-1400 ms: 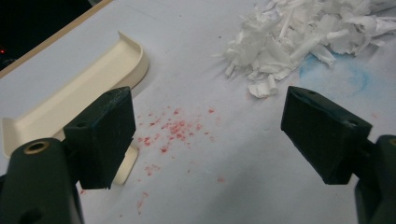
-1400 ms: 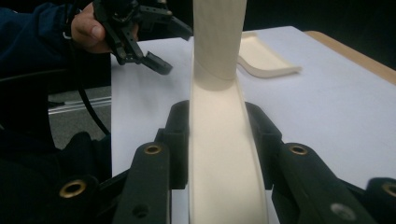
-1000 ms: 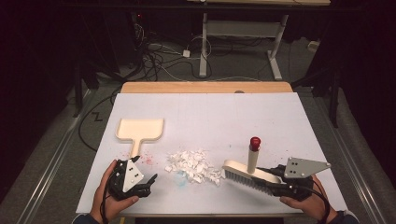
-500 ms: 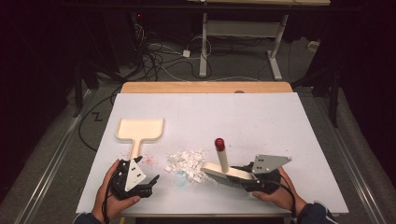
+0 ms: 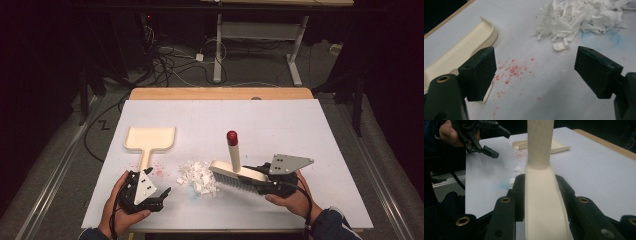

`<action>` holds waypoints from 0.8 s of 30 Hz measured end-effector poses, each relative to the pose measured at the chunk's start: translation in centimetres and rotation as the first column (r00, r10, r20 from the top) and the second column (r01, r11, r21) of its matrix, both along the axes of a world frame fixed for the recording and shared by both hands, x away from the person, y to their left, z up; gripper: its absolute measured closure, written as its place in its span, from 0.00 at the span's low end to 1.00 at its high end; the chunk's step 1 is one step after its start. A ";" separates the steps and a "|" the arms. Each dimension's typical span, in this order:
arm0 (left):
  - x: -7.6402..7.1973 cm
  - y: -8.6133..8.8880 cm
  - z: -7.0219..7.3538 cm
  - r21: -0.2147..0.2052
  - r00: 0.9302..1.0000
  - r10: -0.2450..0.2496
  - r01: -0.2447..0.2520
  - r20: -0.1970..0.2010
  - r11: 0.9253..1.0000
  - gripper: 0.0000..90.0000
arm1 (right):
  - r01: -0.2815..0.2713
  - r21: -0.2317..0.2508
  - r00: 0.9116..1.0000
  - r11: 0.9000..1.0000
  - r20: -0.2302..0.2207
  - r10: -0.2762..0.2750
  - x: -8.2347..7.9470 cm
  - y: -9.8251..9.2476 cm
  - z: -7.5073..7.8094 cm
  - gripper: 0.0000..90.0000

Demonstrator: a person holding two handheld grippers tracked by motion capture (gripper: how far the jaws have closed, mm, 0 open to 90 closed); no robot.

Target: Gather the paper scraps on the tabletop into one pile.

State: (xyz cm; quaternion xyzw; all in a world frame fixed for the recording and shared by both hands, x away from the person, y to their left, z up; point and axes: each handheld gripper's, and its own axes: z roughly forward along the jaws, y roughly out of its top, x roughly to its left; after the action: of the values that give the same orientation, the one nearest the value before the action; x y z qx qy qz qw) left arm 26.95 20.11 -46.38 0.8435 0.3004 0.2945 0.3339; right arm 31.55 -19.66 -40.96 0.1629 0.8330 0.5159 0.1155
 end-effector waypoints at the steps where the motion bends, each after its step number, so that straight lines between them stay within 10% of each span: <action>1: 0.0 0.0 0.0 -0.001 1.000 0.001 -0.001 0.001 1.000 0.19 | 0.022 0.004 1.000 1.000 0.007 -0.022 -0.3 -0.6 0.3 0.76; 5: -0.1 0.1 0.0 -0.005 1.000 0.007 -0.007 0.001 1.000 0.19 | 0.121 0.010 0.990 0.993 0.067 -0.122 -1.4 -2.2 1.2 0.76; 8: -0.1 -0.1 0.0 0.000 1.000 0.002 -0.002 -0.002 1.000 0.19 | 0.260 -0.021 0.960 0.965 0.112 -0.256 -2.0 -2.5 1.0 0.76; 13: -0.1 -0.4 -0.1 0.008 1.000 -0.013 0.013 -0.007 1.000 0.19 | 0.456 -0.089 0.880 0.886 0.195 -0.433 -2.7 0.0 -2.0 0.76; 24: 0.0 -0.3 -0.1 -0.002 1.000 -0.018 0.018 -0.008 1.000 0.19 | 0.445 0.015 0.875 0.896 0.208 -0.438 -2.9 9.0 -5.3 0.76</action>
State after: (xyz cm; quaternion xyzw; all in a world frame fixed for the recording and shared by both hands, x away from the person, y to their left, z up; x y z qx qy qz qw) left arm 26.91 19.83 -46.51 0.8470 0.2943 0.2877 0.3364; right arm 28.61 -10.69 -46.26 0.2921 0.7660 0.4760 0.3183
